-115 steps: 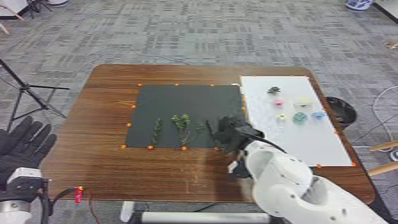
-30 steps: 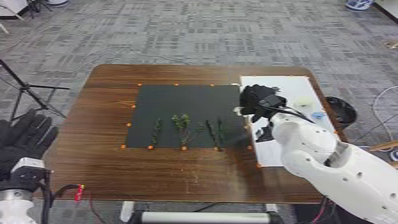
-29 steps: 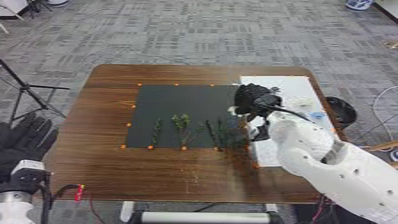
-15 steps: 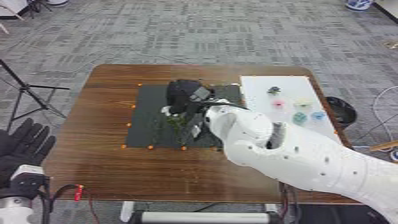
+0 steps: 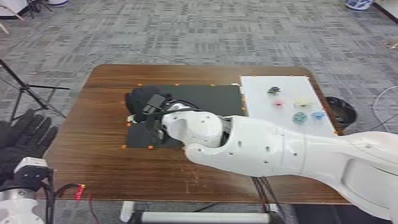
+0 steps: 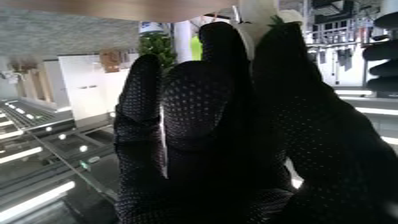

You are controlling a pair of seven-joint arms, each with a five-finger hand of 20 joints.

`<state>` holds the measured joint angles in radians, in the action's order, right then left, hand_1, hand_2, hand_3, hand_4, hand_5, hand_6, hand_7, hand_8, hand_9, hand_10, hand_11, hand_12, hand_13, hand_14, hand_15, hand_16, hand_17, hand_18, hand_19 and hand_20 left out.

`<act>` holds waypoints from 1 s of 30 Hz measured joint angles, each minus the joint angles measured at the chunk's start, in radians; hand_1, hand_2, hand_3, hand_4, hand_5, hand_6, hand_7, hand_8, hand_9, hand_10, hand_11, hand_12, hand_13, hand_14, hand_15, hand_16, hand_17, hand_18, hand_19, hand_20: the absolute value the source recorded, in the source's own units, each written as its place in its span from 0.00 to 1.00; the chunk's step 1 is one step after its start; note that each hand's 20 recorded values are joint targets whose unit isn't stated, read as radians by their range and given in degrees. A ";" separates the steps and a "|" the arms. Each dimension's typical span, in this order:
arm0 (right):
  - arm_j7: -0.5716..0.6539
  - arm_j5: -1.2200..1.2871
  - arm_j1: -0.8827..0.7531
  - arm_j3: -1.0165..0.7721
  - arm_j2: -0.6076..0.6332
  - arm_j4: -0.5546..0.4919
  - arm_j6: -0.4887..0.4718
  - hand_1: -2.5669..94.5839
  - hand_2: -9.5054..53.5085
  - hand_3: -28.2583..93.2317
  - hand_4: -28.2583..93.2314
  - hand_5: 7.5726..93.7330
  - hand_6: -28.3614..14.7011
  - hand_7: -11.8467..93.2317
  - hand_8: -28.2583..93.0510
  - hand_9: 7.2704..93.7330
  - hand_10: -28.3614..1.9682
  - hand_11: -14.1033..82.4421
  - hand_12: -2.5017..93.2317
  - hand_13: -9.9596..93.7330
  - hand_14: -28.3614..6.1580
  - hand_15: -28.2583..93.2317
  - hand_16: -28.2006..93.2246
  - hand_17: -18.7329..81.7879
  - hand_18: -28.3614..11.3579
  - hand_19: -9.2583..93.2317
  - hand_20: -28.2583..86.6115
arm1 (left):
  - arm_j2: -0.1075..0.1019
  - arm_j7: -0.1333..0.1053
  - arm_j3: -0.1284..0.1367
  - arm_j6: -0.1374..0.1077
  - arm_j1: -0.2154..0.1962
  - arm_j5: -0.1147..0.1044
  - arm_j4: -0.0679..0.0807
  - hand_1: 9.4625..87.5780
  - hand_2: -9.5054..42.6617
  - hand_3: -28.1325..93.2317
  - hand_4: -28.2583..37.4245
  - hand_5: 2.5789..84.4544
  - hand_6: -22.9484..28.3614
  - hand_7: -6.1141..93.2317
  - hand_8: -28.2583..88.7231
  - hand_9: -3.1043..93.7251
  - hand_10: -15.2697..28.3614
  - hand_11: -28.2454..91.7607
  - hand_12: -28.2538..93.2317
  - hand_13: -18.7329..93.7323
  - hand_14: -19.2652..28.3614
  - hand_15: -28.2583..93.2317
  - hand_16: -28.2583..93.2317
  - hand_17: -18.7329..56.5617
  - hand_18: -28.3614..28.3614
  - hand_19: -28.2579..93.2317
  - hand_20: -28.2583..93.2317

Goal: Arrange flowers

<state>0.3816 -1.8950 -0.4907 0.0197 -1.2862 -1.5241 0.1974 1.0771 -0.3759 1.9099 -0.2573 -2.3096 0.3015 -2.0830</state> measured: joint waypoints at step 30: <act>0.064 -0.078 -0.026 0.027 -0.053 0.013 -0.014 0.59 0.00 0.79 0.00 0.65 0.64 0.40 0.25 0.72 0.60 0.30 0.22 0.81 0.66 0.75 0.50 0.52 0.24 0.78 0.55 | -0.008 -0.012 -0.006 0.008 0.009 -0.002 -0.004 0.22 0.54 0.78 0.00 0.48 0.65 0.16 0.17 0.37 0.71 0.42 0.30 0.39 0.70 0.44 0.18 0.17 0.76 0.54 0.30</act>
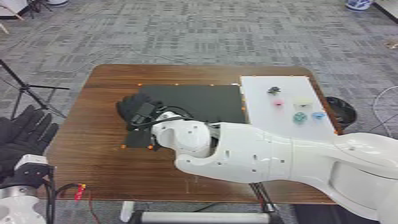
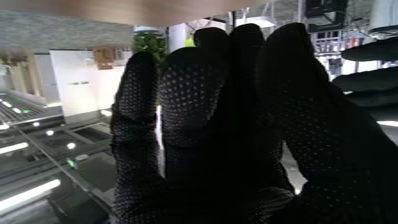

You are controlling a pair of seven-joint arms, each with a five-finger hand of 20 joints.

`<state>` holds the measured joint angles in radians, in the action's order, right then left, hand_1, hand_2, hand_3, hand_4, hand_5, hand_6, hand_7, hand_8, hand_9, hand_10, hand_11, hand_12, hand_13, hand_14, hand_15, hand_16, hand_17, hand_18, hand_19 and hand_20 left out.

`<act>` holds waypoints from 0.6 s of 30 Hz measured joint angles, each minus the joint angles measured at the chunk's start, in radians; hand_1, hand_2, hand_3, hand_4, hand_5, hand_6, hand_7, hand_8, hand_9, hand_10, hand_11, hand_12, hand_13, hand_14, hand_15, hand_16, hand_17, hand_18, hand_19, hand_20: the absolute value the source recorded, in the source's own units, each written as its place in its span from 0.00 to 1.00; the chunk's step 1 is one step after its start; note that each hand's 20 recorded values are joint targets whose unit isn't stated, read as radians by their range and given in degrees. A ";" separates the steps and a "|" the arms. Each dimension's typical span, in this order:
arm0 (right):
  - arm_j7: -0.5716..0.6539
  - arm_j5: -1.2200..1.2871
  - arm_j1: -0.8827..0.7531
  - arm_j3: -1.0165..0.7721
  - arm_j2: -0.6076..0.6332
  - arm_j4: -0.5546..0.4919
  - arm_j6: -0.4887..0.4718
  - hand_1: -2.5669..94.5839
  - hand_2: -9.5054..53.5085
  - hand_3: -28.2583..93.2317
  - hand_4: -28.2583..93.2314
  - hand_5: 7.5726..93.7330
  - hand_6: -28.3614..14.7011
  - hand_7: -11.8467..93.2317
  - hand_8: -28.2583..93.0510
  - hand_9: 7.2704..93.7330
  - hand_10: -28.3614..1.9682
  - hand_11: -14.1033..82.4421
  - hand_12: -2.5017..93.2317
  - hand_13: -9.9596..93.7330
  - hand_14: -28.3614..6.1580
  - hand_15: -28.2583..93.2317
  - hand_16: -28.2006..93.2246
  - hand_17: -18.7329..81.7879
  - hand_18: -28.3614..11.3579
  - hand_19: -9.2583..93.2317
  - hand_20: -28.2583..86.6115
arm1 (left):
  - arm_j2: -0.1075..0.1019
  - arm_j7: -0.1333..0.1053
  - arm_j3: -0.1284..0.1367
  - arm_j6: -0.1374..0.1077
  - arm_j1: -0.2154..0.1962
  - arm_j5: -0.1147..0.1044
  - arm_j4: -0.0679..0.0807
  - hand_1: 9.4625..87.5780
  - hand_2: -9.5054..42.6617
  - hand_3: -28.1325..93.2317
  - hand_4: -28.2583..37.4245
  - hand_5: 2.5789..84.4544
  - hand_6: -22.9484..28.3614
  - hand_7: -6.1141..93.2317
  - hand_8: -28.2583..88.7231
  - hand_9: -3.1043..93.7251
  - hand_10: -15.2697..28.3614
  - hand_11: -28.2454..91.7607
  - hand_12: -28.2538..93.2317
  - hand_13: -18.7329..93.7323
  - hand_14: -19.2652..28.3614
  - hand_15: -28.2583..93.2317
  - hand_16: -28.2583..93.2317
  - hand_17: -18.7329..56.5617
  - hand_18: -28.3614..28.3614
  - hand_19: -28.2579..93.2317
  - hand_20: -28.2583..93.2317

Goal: Arrange flowers

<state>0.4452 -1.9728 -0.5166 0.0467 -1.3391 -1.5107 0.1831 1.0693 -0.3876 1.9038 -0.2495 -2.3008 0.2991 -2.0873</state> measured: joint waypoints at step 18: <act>-0.218 -0.062 -0.095 -0.198 0.006 -0.020 -0.434 0.45 0.43 0.86 0.05 0.43 0.63 0.26 0.14 0.44 0.65 0.25 0.14 0.72 0.55 0.92 0.52 0.43 0.29 0.74 0.55 | -0.001 0.003 -0.013 -0.001 0.013 0.000 0.000 0.22 0.53 0.78 0.00 0.48 0.65 0.16 0.17 0.37 0.71 0.42 0.30 0.39 0.71 0.44 0.18 0.17 0.76 0.54 0.30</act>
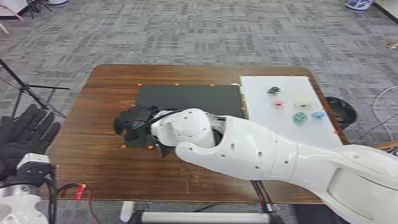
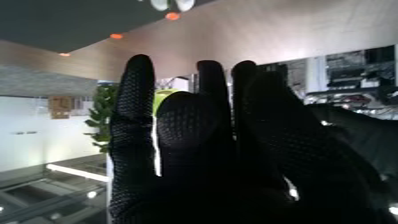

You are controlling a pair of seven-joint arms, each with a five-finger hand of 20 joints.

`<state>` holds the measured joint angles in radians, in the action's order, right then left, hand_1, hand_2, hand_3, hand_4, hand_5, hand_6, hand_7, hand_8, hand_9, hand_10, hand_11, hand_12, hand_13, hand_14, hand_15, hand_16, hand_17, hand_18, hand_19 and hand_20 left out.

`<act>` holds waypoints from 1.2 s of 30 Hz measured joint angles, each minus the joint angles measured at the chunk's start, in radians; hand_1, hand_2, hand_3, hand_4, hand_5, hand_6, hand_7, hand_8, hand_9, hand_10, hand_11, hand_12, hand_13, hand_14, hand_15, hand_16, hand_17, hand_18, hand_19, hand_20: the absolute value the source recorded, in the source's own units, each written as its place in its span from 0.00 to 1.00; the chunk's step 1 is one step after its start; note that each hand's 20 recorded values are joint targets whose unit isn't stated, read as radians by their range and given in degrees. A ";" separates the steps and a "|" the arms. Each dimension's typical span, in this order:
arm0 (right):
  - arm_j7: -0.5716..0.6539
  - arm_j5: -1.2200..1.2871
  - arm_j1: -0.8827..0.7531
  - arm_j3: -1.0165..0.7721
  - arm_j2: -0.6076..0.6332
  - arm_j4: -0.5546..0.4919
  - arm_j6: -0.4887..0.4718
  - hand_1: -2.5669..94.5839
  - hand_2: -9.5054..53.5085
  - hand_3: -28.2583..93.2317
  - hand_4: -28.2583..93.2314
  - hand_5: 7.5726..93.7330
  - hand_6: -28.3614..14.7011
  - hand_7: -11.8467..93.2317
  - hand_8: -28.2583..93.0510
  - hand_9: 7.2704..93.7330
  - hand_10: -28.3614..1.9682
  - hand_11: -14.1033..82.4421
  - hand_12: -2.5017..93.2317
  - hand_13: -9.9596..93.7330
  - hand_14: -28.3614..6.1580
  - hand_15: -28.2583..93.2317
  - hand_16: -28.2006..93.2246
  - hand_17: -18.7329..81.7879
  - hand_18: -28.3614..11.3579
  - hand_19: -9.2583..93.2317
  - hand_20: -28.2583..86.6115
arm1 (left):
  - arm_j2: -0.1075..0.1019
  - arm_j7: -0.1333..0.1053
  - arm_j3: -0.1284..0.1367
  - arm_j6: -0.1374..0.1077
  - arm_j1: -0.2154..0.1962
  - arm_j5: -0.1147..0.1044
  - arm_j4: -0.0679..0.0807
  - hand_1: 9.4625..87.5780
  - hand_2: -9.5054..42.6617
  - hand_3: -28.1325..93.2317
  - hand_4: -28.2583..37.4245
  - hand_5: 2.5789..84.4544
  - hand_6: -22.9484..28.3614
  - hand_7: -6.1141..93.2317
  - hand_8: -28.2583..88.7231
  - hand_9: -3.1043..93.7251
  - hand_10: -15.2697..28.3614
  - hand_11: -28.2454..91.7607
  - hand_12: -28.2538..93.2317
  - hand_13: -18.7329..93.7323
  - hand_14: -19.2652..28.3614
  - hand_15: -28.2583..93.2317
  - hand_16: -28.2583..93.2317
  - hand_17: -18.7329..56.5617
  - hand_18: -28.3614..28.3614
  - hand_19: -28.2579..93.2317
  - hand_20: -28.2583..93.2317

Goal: Arrange flowers

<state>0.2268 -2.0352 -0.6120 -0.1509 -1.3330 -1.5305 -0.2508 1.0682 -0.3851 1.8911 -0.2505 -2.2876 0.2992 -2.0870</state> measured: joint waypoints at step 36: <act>0.110 -0.019 0.022 0.037 -0.012 0.017 -0.024 0.38 0.38 0.85 0.05 0.35 0.56 0.25 0.15 0.36 0.55 0.27 0.13 0.66 0.46 0.90 0.49 0.42 0.21 0.76 0.54 | 0.023 0.002 0.045 0.101 -0.045 0.001 0.013 0.23 0.53 0.78 0.00 0.48 0.65 0.15 0.17 0.36 0.71 0.41 0.30 0.38 0.72 0.45 0.19 0.16 0.76 0.54 0.30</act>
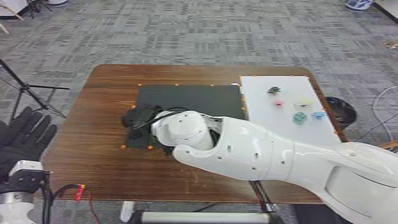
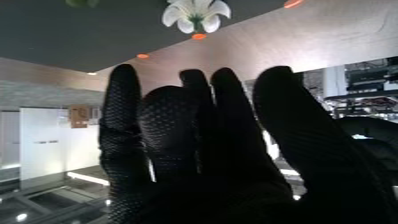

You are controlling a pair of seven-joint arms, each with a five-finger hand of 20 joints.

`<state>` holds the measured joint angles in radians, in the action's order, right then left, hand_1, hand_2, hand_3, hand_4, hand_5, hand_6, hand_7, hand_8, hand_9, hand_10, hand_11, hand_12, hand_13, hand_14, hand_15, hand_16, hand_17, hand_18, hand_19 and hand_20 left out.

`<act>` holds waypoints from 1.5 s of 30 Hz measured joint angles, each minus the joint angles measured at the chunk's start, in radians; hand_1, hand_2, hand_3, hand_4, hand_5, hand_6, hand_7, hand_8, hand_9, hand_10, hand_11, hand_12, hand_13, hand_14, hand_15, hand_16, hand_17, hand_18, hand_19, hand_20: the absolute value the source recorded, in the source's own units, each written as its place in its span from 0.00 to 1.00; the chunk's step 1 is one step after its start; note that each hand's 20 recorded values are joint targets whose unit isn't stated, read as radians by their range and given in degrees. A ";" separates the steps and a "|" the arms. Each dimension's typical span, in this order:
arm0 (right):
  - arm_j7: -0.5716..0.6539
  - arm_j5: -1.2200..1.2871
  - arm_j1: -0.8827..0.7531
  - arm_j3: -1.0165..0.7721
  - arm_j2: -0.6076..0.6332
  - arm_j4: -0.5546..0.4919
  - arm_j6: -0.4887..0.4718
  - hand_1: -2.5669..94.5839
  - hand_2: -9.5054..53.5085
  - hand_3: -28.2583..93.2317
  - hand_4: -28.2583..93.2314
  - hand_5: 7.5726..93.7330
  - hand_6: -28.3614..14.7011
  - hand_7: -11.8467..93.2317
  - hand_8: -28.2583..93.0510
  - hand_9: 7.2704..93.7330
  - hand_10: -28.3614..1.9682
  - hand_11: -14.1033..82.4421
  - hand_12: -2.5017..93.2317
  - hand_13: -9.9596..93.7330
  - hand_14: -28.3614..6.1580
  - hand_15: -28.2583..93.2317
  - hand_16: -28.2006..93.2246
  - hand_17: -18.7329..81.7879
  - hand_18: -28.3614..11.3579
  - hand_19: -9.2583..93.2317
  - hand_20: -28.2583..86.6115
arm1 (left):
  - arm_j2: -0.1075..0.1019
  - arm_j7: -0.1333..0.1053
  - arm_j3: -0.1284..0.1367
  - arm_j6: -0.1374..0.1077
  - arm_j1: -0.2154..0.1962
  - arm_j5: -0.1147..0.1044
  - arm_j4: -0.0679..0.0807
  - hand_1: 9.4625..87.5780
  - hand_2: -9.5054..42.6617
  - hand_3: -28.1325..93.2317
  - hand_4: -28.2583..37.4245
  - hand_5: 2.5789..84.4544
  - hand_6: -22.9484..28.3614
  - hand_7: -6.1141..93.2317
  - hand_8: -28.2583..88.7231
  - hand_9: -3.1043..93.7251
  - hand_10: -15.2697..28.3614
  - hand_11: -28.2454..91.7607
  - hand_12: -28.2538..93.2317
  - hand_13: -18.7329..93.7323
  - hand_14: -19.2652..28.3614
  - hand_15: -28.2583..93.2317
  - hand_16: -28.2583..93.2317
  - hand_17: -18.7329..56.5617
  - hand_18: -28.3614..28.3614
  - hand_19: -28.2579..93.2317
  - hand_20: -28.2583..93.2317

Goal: Arrange flowers

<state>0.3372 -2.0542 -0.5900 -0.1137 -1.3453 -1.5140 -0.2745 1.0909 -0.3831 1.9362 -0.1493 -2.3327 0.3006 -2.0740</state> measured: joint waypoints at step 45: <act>0.005 0.045 -0.080 -0.127 0.066 -0.144 0.117 0.34 0.25 0.86 0.04 0.35 0.57 0.24 0.15 0.37 0.40 0.26 0.15 0.66 0.41 0.90 0.48 0.43 0.18 0.78 0.53 | -0.055 0.007 -0.159 -0.149 0.178 0.001 0.030 0.22 0.53 0.77 0.00 0.43 0.62 0.13 0.17 0.36 0.70 0.40 0.29 0.38 0.70 0.42 0.18 0.17 0.76 0.53 0.30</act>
<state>0.3420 -2.0091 -0.6702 -0.2404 -1.2795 -1.6584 -0.1575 1.0358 -0.3762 1.7772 -0.2982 -2.1551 0.3019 -2.0442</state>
